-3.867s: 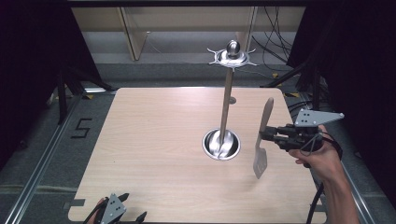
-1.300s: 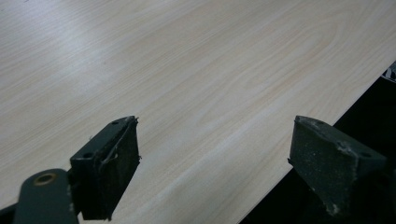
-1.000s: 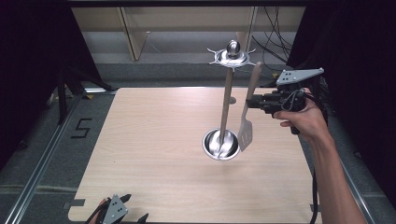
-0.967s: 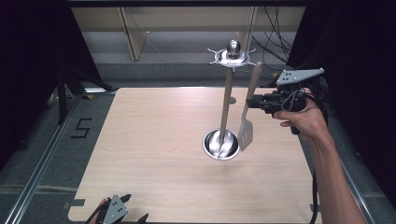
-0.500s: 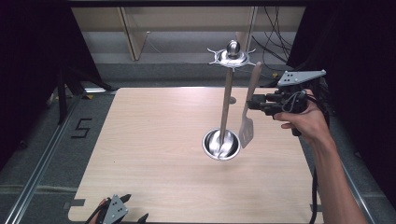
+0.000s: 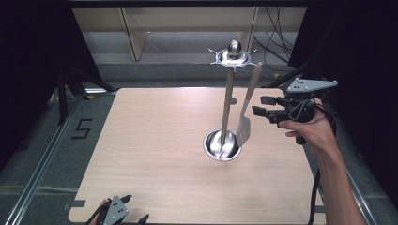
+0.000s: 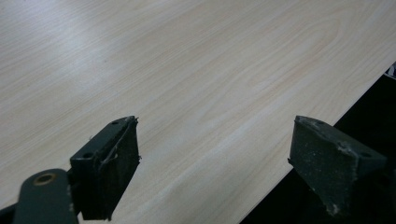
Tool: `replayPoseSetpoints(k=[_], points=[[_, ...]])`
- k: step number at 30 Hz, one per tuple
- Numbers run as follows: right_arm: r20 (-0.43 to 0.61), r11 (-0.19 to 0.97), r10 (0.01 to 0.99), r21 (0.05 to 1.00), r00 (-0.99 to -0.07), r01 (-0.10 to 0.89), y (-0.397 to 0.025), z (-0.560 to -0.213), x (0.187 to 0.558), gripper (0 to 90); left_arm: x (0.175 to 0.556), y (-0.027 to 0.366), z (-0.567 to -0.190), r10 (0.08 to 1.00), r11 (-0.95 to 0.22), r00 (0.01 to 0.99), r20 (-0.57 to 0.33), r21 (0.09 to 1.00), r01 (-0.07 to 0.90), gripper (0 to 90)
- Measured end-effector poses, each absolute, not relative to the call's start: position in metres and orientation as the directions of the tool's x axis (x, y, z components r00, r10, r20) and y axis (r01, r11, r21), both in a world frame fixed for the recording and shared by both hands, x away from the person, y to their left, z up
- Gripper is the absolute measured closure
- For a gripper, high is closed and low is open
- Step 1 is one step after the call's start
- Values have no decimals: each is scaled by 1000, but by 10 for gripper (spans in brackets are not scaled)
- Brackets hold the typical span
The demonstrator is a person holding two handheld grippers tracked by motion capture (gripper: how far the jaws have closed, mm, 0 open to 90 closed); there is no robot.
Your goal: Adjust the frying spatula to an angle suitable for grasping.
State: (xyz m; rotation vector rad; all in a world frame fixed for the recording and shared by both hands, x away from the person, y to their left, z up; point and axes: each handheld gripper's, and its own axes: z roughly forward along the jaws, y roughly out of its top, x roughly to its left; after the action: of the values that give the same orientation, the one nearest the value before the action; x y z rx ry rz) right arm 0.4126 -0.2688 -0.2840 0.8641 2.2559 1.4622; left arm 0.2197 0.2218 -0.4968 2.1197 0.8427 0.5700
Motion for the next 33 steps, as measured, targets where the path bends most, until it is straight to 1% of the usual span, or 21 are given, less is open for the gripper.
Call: replayPoseSetpoints(k=[1,3,5,8,10,11,12,13,14,15,18,20,22,24,25,26,27,28,31,32,33], points=[[50,295,650,903,-758,312,-270,-286,411,432,221,223,-496,714,-502,687,134,782,369,151],[45,304,651,899,-758,314,-272,-286,410,421,220,222,-497,719,-489,684,122,788,374,152],[38,296,676,900,-736,319,-274,-292,402,413,220,223,-496,716,-501,685,134,783,370,151],[22,303,686,900,-727,313,-275,-298,393,395,221,224,-496,713,-517,685,152,773,367,152],[21,291,695,906,-718,308,-275,-302,391,385,217,220,-498,742,-459,665,89,790,406,151],[2,304,696,905,-718,298,-276,-305,389,379,220,223,-496,719,-497,682,133,784,371,152],[16,295,705,902,-709,314,-276,-307,387,373,219,222,-496,728,-487,674,123,785,383,151],[17,288,706,906,-708,309,-276,-310,386,368,219,223,-496,727,-489,677,119,782,387,151],[18,283,714,907,-700,312,-276,-313,384,366,221,224,-495,706,-519,692,151,775,361,152],[19,279,717,908,-697,312,-276,-316,383,365,220,223,-496,719,-492,683,132,790,365,152],[24,273,721,908,-692,317,-278,-324,379,363,220,222,-497,727,-474,678,110,794,380,152],[28,271,723,908,-691,320,-278,-326,378,363,220,222,-497,726,-475,679,111,794,379,152],[24,263,726,914,-687,310,-278,-332,375,362,221,224,-496,715,-501,686,139,785,363,152],[27,259,734,912,-678,317,-276,-335,374,360,221,223,-496,717,-498,683,136,786,366,151],[22,275,731,906,-683,323,-277,-335,374,359,221,224,-495,707,-512,691,149,782,356,152],[0,286,729,908,-684,305,-278,-336,374,358,220,223,-496,720,-489,682,129,791,367,151],[8,283,736,905,-677,318,-277,-337,372,357,221,224,-495,709,-508,691,141,781,362,152],[-8,302,730,901,-683,312,-278,-338,373,356,220,224,-495,710,-507,690,142,783,361,152],[5,296,736,897,-677,329,-278,-342,371,353,220,224,-495,707,-512,692,148,781,357,151],[0,296,747,895,-665,333,-280,-346,370,350,220,222,-497,720,-485,681,132,797,359,152],[2,293,750,896,-662,334,-280,-348,370,349,217,219,-499,746,-444,660,87,803,396,152]])
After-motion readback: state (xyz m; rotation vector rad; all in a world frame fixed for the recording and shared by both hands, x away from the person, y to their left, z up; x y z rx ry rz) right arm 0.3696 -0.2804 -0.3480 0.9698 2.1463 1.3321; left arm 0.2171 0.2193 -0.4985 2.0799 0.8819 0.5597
